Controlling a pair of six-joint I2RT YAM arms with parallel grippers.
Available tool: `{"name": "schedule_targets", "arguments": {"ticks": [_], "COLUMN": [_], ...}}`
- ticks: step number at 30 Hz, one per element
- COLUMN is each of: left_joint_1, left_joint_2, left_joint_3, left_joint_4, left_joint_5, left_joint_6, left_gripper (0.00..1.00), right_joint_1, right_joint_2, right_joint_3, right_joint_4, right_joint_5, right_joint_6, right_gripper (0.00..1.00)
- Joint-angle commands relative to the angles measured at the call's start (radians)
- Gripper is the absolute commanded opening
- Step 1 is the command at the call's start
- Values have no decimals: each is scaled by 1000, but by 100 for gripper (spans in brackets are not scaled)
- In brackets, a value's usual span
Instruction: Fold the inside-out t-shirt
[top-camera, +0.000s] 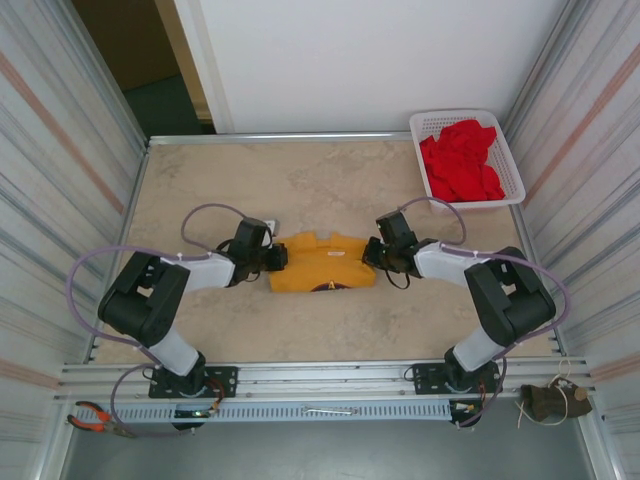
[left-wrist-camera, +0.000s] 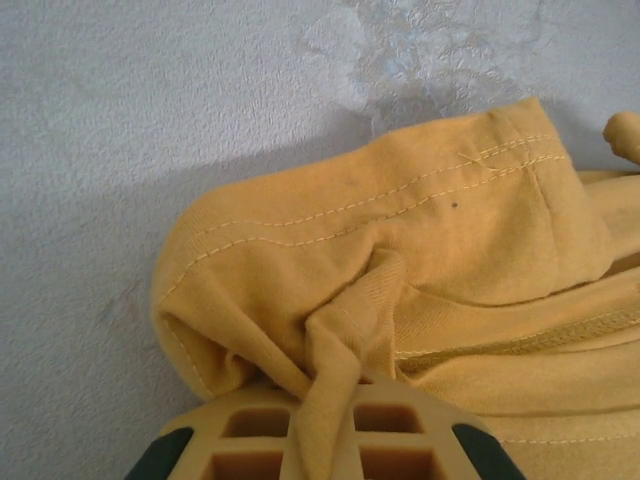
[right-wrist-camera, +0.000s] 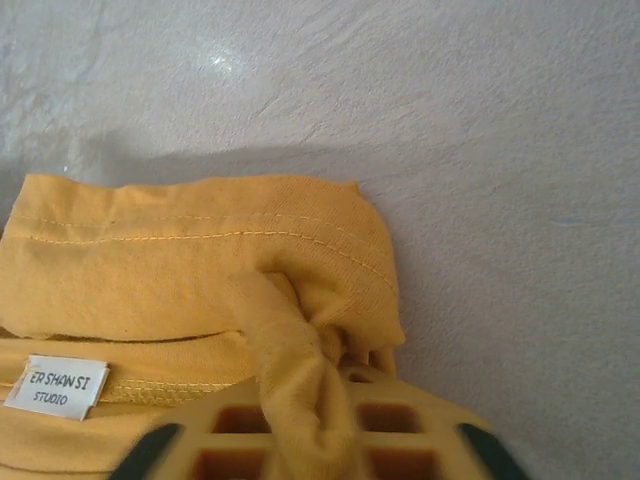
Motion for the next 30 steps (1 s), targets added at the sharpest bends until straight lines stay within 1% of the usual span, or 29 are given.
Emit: {"name": "schedule_targets", "arguments": {"ticks": [1,2,4,5,7,8,9,11,14,17,19,21,24,26,30], "left_joint_1": [11,14,21,23,28,30,29,16,-32,-88,-120,-139,-138,-134,-117], "left_joint_2": [-15,-37,-85,-116,-179,-216,-249,-325,-421,-458,-441,-404,-338,-300,-231], "left_joint_3": [-4,12,51,75,110,128,138,143,109,12,-45,-77,-98,-101,-127], "left_joint_4": [-71,-87,-135,-164,-224,-255,-286,-328,-342,-211,-104,-32,25,27,41], "left_joint_5": [-80,-72,-53,-47,-37,-30,-17,23,54,111,138,142,136,123,106], "left_joint_6": [18,25,38,48,57,56,50,24,-57,-192,-257,-286,-296,-282,-266], "left_gripper": [12,21,35,44,59,64,66,69,72,72,72,72,72,72,72], "right_joint_1": [-12,-13,-18,-21,-22,-20,-17,5,70,139,172,191,200,202,183], "right_joint_2": [-67,-100,-177,-219,-291,-327,-356,-415,-450,-433,-394,-342,-272,-243,-203], "right_joint_3": [-8,6,31,45,72,79,84,77,53,11,-3,-3,-14,-25,-104], "right_joint_4": [-118,-150,-206,-243,-307,-341,-364,-385,-361,-263,-203,-155,-86,-69,-37], "right_joint_5": [77,80,82,85,78,67,54,10,-16,-17,-6,-6,6,42,99], "right_joint_6": [-14,-26,-52,-62,-78,-81,-77,-57,4,79,110,121,132,130,165], "right_gripper": [34,42,50,52,53,53,51,45,31,20,15,13,11,10,10]}}
